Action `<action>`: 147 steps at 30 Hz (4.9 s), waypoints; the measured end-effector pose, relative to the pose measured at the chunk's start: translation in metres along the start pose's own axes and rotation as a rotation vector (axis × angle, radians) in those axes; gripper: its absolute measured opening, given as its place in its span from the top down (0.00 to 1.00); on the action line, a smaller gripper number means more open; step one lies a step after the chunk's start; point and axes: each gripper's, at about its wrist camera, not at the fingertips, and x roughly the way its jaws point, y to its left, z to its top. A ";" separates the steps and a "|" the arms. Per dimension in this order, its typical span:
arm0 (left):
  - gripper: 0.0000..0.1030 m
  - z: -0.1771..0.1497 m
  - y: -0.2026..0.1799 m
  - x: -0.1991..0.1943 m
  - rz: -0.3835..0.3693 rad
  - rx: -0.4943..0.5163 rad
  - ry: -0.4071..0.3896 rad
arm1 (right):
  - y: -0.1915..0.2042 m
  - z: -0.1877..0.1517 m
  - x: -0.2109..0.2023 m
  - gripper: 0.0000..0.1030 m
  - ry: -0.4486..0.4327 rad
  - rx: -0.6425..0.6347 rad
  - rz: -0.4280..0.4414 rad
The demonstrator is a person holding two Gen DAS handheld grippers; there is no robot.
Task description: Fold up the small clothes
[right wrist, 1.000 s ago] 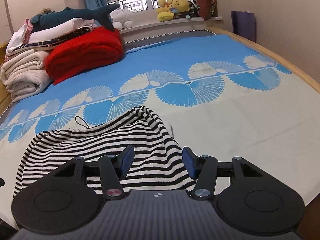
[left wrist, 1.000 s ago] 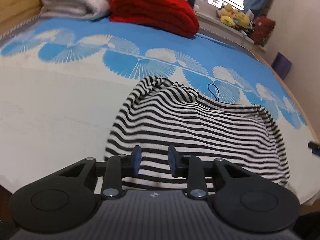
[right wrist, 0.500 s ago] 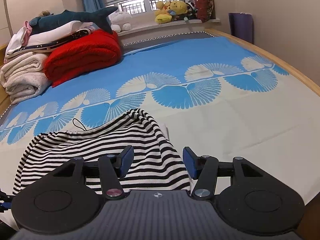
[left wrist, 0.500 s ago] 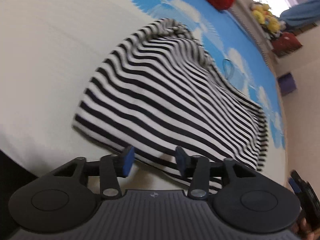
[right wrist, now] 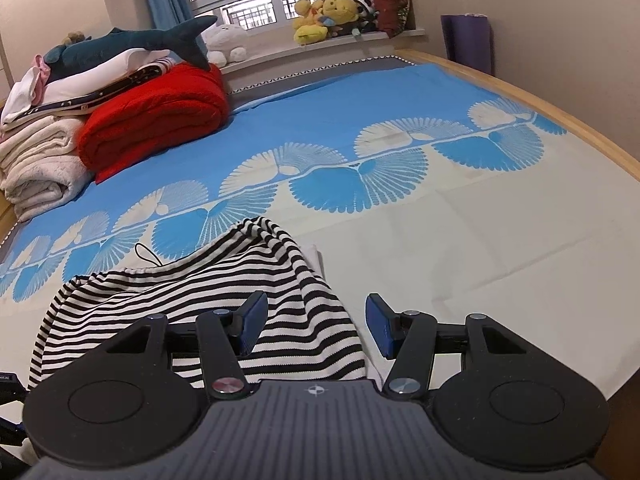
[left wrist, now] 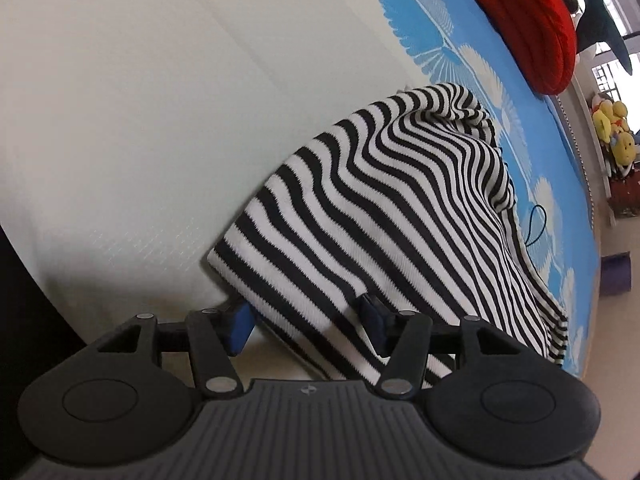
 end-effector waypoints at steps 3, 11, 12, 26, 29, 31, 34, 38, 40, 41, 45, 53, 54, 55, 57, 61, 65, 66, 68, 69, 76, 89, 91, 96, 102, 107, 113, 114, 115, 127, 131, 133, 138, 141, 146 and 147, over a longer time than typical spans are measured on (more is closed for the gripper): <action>0.41 0.000 -0.005 0.002 0.013 0.005 -0.016 | -0.001 -0.001 -0.002 0.45 -0.001 0.000 -0.007; 0.59 0.001 -0.010 0.004 0.005 0.024 -0.030 | -0.004 -0.003 -0.003 0.45 0.000 -0.001 -0.033; 0.65 0.001 -0.010 0.004 -0.002 0.028 -0.035 | -0.004 -0.004 -0.002 0.45 0.001 -0.003 -0.036; 0.87 -0.003 -0.012 -0.033 -0.024 0.192 -0.159 | 0.000 0.000 -0.004 0.45 -0.045 0.055 -0.073; 0.87 0.000 -0.005 -0.040 0.014 0.201 -0.175 | -0.005 0.003 -0.005 0.45 -0.070 0.100 -0.093; 0.86 0.000 -0.006 -0.043 0.061 0.249 -0.187 | -0.009 0.005 -0.005 0.45 -0.082 0.126 -0.103; 0.86 -0.012 -0.023 -0.049 0.138 0.403 -0.240 | -0.015 0.006 -0.007 0.45 -0.094 0.150 -0.111; 0.87 -0.045 -0.076 -0.064 0.243 0.647 -0.364 | -0.026 0.007 -0.010 0.45 -0.107 0.166 -0.118; 0.87 -0.068 -0.110 -0.075 0.240 0.744 -0.438 | -0.033 0.009 -0.012 0.45 -0.114 0.173 -0.121; 0.87 -0.082 -0.131 -0.080 0.229 0.804 -0.475 | -0.036 0.009 -0.013 0.45 -0.116 0.177 -0.124; 0.88 -0.167 -0.212 -0.086 0.129 1.097 -0.578 | -0.050 0.011 -0.015 0.45 -0.118 0.194 -0.133; 0.79 -0.351 -0.276 -0.009 -0.162 1.598 -0.294 | -0.088 0.013 -0.027 0.45 -0.137 0.201 -0.145; 0.79 -0.356 -0.276 0.002 -0.190 1.604 -0.191 | -0.094 0.013 -0.027 0.45 -0.132 0.209 -0.139; 0.79 -0.357 -0.275 0.006 -0.218 1.588 -0.139 | -0.099 0.012 -0.026 0.45 -0.123 0.218 -0.129; 0.72 -0.345 -0.269 -0.002 -0.296 1.532 -0.093 | -0.107 0.012 -0.024 0.45 -0.097 0.240 -0.095; 0.58 -0.285 -0.242 -0.035 -0.388 1.368 -0.116 | -0.100 0.012 -0.009 0.45 -0.021 0.211 0.000; 0.58 -0.216 -0.215 -0.044 -0.305 1.217 -0.149 | -0.073 0.009 0.024 0.45 0.119 0.129 0.125; 0.58 -0.204 -0.209 -0.044 -0.286 1.189 -0.150 | -0.066 0.008 0.033 0.45 0.160 0.117 0.148; 0.58 -0.187 -0.200 -0.042 -0.248 1.153 -0.154 | -0.054 0.006 0.051 0.45 0.239 0.106 0.179; 0.58 -0.179 -0.196 -0.041 -0.238 1.139 -0.151 | -0.047 0.004 0.059 0.45 0.274 0.102 0.189; 0.56 -0.159 -0.180 -0.032 -0.262 1.019 -0.082 | -0.032 -0.019 0.099 0.54 0.472 0.134 0.223; 0.33 -0.166 -0.186 -0.009 -0.271 1.012 0.022 | -0.096 -0.005 0.027 0.98 0.277 0.290 0.324; 0.32 -0.169 -0.186 0.003 -0.239 1.017 0.065 | -0.095 -0.012 0.040 0.98 0.350 0.228 0.255; 0.28 -0.173 -0.176 0.022 -0.160 1.021 0.128 | -0.069 -0.031 0.089 0.98 0.553 0.055 0.110; 0.27 -0.156 -0.179 0.018 -0.132 0.990 0.270 | -0.044 -0.029 0.096 0.92 0.555 -0.050 0.023; 0.22 -0.101 -0.198 0.000 -0.212 0.881 0.220 | -0.043 -0.011 0.068 0.52 0.391 -0.043 0.047; 0.18 -0.045 -0.212 0.032 -0.332 0.671 0.198 | -0.054 0.018 0.062 0.41 0.214 0.121 0.093; 0.18 -0.040 -0.211 0.042 -0.345 0.638 0.210 | -0.055 0.019 0.069 0.41 0.231 0.136 0.087; 0.18 -0.038 -0.208 0.053 -0.365 0.598 0.224 | -0.056 0.020 0.076 0.41 0.252 0.155 0.068; 0.21 -0.038 -0.214 0.120 -0.489 0.410 0.313 | -0.039 0.022 0.146 0.91 0.318 0.303 0.039; 0.54 -0.041 -0.224 0.116 -0.484 0.473 0.292 | -0.041 0.022 0.152 0.94 0.298 0.377 0.000; 0.61 -0.036 -0.231 0.101 -0.488 0.508 0.287 | -0.033 0.022 0.152 0.95 0.288 0.372 -0.020; 0.61 -0.007 -0.246 0.043 -0.474 0.686 0.114 | 0.005 0.026 0.147 0.95 0.205 0.327 -0.005; 0.59 0.027 -0.232 0.023 -0.443 0.712 0.020 | 0.034 0.032 0.144 0.95 0.124 0.307 0.078; 0.38 0.074 -0.201 0.024 -0.306 0.623 -0.038 | 0.098 0.032 0.156 0.96 0.059 0.134 0.138; 0.38 0.076 -0.195 0.019 -0.249 0.613 -0.109 | 0.104 0.033 0.161 0.96 0.058 0.122 0.142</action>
